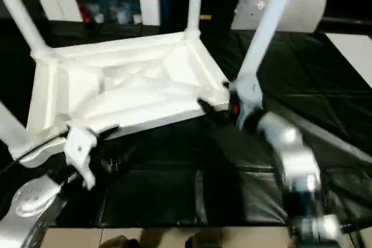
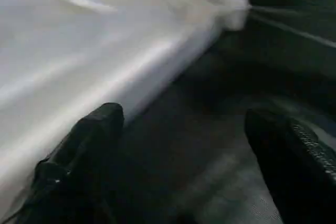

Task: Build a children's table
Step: Rotate leg to tighten

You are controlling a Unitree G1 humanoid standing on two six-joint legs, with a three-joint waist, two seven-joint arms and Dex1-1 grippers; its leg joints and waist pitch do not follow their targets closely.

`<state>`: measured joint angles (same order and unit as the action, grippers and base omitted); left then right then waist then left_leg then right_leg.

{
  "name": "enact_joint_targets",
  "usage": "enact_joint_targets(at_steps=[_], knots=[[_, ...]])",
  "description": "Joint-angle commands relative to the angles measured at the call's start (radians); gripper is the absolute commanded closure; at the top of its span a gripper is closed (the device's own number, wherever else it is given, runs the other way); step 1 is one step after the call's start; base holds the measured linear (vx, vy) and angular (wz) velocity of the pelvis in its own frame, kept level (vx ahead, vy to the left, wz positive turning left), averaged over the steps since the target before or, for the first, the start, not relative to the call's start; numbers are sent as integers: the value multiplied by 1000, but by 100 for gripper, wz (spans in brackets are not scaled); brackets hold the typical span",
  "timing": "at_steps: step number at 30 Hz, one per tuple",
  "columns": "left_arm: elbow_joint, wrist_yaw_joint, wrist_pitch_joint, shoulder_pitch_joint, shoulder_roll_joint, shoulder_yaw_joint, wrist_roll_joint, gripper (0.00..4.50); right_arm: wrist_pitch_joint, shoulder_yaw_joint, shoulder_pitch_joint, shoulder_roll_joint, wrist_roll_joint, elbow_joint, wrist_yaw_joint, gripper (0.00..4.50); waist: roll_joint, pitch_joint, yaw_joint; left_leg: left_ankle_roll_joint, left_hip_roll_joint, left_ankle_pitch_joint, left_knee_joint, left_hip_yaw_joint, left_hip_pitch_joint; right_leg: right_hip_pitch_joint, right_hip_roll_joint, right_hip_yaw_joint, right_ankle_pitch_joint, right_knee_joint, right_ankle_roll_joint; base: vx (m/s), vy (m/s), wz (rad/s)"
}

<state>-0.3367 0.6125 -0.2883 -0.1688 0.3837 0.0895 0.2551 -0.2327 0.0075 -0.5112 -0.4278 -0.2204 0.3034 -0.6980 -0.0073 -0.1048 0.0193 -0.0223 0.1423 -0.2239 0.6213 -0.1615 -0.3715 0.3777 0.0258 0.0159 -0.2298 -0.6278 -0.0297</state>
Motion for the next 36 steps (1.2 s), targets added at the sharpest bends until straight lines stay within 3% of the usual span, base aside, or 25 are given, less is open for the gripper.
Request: enact_joint_targets(at_steps=[1,3,4,6,7,8,9,10,13,17,19,21,24,27,28,31,36], knots=[[-32,55,-24,-26,16,-6,36,6,24,-4,-25,-16,-11,69,-64,0,-3,68,-5,90,85,-48,-73,26,6,-45,109,-54,47,66,-285,0,0,0],[-46,77,-34,-54,30,-31,60,6,43,-7,-62,-26,-15,136,-112,0,-1,71,-7,116,86,-16,-70,24,5,-44,111,-52,96,58,-298,0,0,0],[-54,90,-37,-73,40,-46,73,6,54,-11,-88,-22,-13,176,-116,0,-13,71,-9,126,87,-17,-70,21,4,-45,112,-51,91,59,-301,0,0,0],[-63,99,-37,-91,49,-63,80,6,63,-17,-113,-13,-10,211,-111,0,-12,68,-11,127,88,-33,-70,19,8,-40,109,-50,47,63,-303,0,0,0],[-66,101,-36,-98,52,-70,82,6,68,-19,-123,-7,-5,224,-98,0,-9,66,-13,120,91,-47,-72,19,10,-38,109,-49,13,65,-299,0,0,0],[-71,100,-36,-109,63,-83,91,6,80,-29,-150,10,-2,262,-64,0,-23,64,-12,114,91,-68,-75,16,12,-37,106,-48,-27,71,-291,0,0,0],[-74,99,-37,-113,70,-87,99,6,91,-33,-164,15,-2,288,-58,0,-15,63,-15,101,91,-78,-76,17,13,-34,111,-50,-61,69,-289,0,0,0],[-75,99,-38,-115,74,-89,103,6,96,-35,-172,18,-3,300,-55,0,-15,63,-15,101,91,-78,-76,17,13,-34,111,-50,-61,69,-289,0,0,0],[-101,98,-45,-132,93,-111,126,6,195,-88,-288,56,79,528,298,0,-15,62,-11,48,89,-111,-77,12,20,-23,110,-50,-135,73,-282,0,0,0],[-120,104,-62,-135,90,-104,142,6,246,-116,-338,55,92,633,429,0,-11,68,-32,26,87,-97,-75,1,26,-20,100,-52,-80,66,-255,0,0,0],[-127,110,-64,-154,88,-89,153,6,252,-175,-381,31,67,720,575,0,-13,72,-37,26,87,-73,-76,0,25,-21,97,-49,-33,59,-249,0,0,0],[-128,112,-63,-162,92,-87,155,6,252,-188,-390,21,59,742,598,0,-13,71,-47,26,85,-77,-73,-6,29,-17,95,-50,-15,58,-243,0,0,0],[-133,122,-61,-195,112,-96,170,6,280,-211,-415,-19,53,816,650,0,-18,74,-54,32,84,-77,-71,-10,24,-20,96,-49,-6,56,-228,0,0,0],[-137,136,-59,-227,138,-131,180,6,321,-213,-433,-55,82,886,686,0,-32,71,-54,41,81,-89,-70,-18,21,-19,94,-48,-35,60,-216,0,0,0],[-134,138,-56,-234,145,-146,180,6,330,-211,-433,-60,84,892,673,0,-27,72,-57,41,83,-89,-69,-17,23,-18,97,-48,-44,59,-210,0,0,0],[-124,137,-50,-237,157,-193,194,6,351,-201,-429,-56,92,900,613,0,-31,69,-46,46,83,-107,-71,-14,16,-19,99,-46,-74,61,-200,0,0,0],[-80,132,-43,-170,182,-243,236,6,409,-132,-354,-25,117,832,451,0,-32,67,-32,56,84,-122,-70,-13,13,-20,103,-50,-92,66,-209,0,0,0]])
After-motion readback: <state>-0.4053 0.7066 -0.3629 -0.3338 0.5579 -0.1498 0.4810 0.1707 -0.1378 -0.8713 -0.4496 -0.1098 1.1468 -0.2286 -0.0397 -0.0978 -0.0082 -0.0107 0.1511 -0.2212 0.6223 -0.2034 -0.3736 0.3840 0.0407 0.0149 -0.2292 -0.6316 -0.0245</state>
